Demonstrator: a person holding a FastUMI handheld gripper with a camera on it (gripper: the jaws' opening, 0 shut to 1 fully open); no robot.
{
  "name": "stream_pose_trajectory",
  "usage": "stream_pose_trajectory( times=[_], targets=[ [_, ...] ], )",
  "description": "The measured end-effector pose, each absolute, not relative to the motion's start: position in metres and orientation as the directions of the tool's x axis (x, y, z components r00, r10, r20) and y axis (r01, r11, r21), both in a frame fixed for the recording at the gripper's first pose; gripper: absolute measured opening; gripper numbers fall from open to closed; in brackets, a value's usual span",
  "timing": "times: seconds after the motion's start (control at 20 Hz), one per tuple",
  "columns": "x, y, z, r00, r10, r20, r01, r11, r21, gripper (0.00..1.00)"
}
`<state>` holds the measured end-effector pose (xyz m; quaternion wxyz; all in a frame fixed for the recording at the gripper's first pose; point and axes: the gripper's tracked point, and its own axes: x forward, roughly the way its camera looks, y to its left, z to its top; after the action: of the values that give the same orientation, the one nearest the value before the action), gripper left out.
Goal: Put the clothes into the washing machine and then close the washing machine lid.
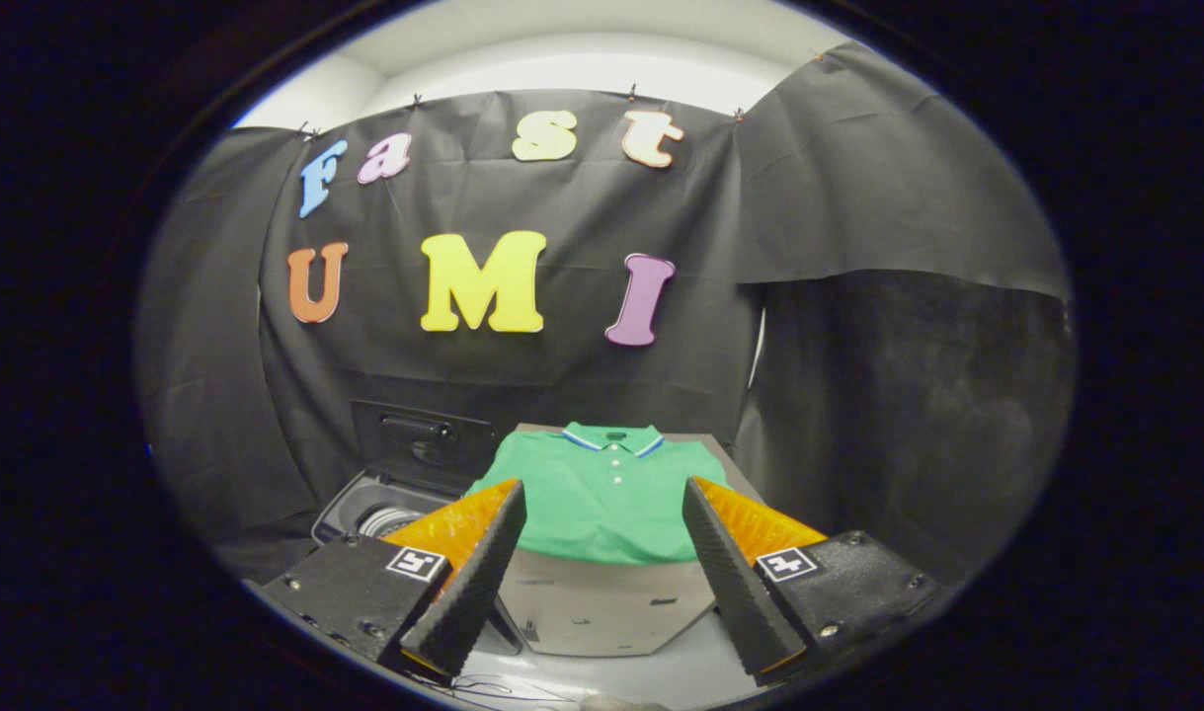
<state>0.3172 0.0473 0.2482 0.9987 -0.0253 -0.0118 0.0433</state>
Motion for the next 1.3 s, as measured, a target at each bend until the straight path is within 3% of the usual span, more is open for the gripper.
stream_pose_trajectory(
  times=[0.25,0.7,0.95,1.3],
  targets=[
    [0.418,0.048,0.26,0.99,0.126,-0.065,-0.126,0.992,0.01,0.99],
    [0.538,0.046,0.218,0.953,0.111,-0.282,-0.133,0.989,-0.058,1.0],
    [0.568,0.035,0.173,0.895,0.065,-0.441,-0.103,0.993,-0.062,0.99],
    [0.571,0.041,0.171,0.872,0.077,-0.484,-0.118,0.992,-0.054,0.97]
  ],
)
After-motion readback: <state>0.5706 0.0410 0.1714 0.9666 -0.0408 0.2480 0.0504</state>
